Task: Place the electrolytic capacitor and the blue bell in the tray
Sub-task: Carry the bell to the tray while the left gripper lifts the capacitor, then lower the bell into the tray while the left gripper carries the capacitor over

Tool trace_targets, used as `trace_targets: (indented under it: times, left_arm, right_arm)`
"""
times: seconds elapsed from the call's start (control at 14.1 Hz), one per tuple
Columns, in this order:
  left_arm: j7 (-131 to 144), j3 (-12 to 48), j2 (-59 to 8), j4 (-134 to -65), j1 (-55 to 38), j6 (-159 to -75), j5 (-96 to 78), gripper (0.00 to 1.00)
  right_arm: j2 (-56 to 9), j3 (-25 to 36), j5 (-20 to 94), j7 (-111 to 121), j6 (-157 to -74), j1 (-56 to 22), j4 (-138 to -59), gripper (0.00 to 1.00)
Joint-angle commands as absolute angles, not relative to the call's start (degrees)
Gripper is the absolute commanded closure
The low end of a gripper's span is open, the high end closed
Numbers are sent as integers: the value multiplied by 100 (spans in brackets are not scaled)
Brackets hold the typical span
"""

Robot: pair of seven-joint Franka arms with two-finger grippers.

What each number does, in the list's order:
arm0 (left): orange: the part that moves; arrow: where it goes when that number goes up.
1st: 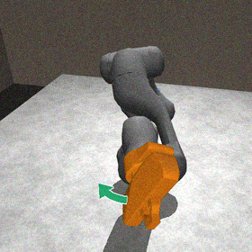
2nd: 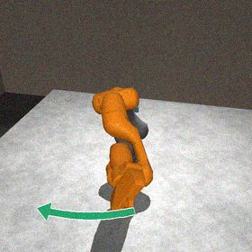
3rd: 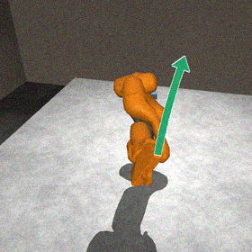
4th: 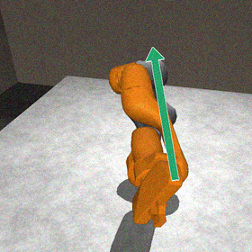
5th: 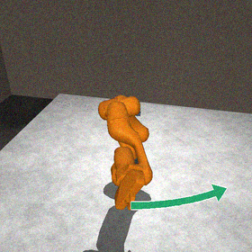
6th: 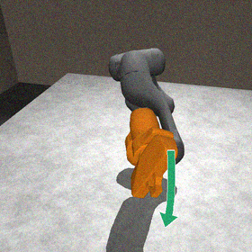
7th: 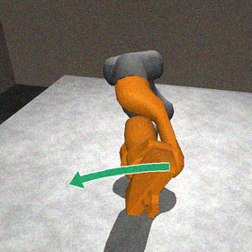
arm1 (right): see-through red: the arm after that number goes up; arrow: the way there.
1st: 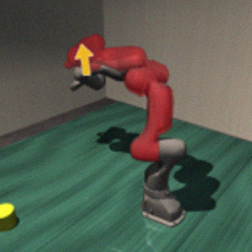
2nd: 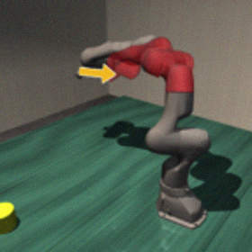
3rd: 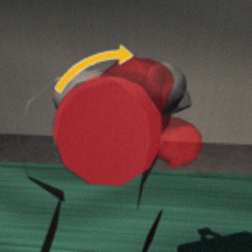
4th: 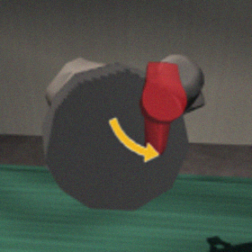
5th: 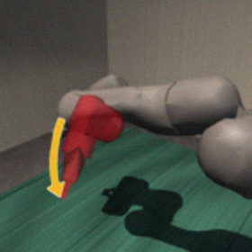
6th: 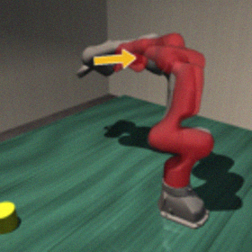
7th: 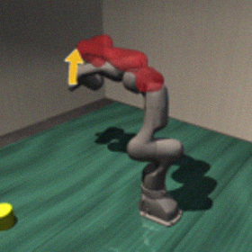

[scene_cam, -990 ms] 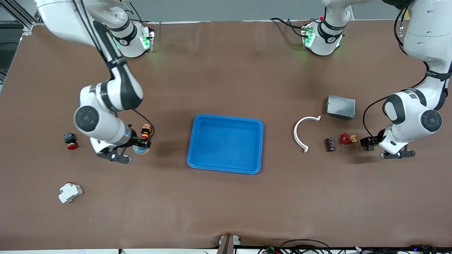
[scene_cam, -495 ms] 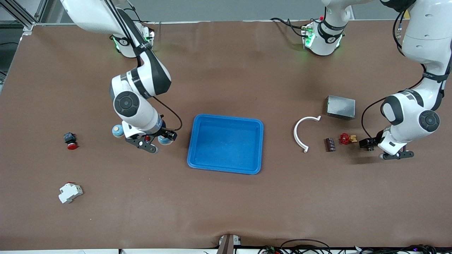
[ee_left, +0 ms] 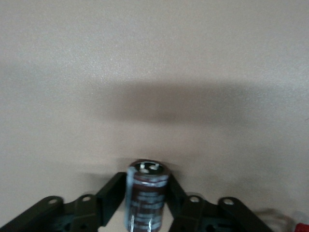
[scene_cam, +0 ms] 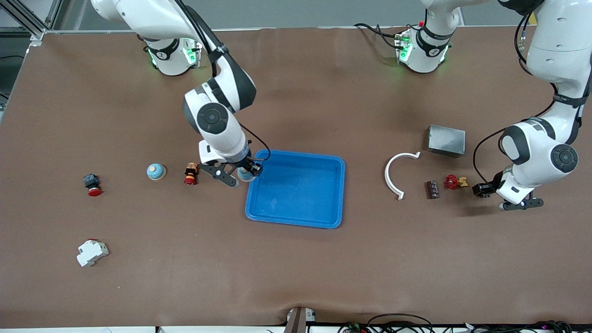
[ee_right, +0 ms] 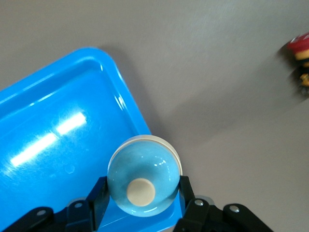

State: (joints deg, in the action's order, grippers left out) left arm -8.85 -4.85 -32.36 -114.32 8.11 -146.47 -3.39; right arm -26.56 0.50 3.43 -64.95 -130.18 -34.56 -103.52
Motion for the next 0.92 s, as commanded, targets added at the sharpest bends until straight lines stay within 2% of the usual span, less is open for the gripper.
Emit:
trace_targets:
  times: [0.0, 0.35, 0.64, 0.85]
  left_arm:
    - [-853, -448, -3252, -11478, 817, -14730, -448, 100]
    - [-264, -343, -2858, -11452, 782, -14652, -457, 100]
    - [-54, -273, -2471, -11391, 773, -13985, -457, 100]
    - [481, -80, -2163, -11251, 730, -13265, -448, 100]
  right_arm:
    - [-3023, 123, 334, -6846, -13017, -3612, -9967, 100]
    - [-3436, 123, 343, -7285, -13535, -3875, -9897, 100]
    - [-3902, 132, 334, -7611, -13614, -4113, -9554, 100]
    - [-3946, 141, 334, -7690, -13658, -4218, -9554, 100]
